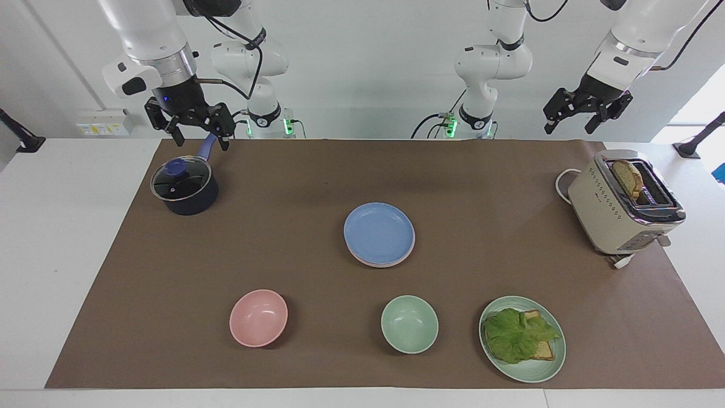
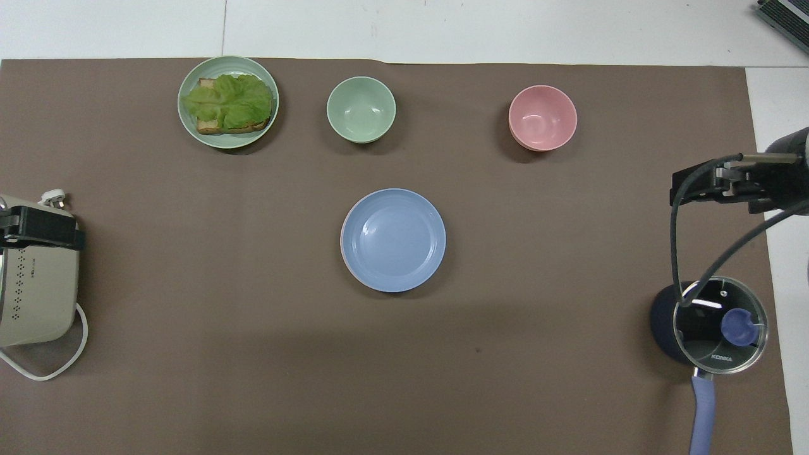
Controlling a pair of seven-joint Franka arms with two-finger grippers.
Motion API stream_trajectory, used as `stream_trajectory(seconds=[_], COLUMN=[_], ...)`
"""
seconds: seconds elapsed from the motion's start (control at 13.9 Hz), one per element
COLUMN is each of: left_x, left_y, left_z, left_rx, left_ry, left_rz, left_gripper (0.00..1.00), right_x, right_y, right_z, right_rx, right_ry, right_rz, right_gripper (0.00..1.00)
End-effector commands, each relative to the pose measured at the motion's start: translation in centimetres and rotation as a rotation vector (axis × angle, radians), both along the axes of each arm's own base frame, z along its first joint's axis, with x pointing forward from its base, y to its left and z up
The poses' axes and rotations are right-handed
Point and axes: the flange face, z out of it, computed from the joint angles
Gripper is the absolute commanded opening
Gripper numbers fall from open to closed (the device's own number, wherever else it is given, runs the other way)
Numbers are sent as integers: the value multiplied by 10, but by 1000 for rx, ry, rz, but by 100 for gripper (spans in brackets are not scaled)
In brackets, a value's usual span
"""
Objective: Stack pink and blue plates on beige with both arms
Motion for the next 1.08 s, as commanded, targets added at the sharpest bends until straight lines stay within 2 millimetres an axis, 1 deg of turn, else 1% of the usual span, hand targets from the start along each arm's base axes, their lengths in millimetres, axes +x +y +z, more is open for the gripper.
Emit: stream_trajectory(seconds=[0.0,0.29,1.0], left_x=[-5,-5,-5], left_y=[3,3,3], left_z=[4,4,4], left_rx=[6,6,6], left_ry=[1,1,3], left_rz=[-4,-3,-4], left_gripper=[100,100,100], right_x=[-3,-3,-3], right_y=[0,4,1], right_z=[3,-3,-5], right_rx=[15,36,36], right_ry=[14,29,29], right_rz=[28,29,26], right_gripper=[100,100,100])
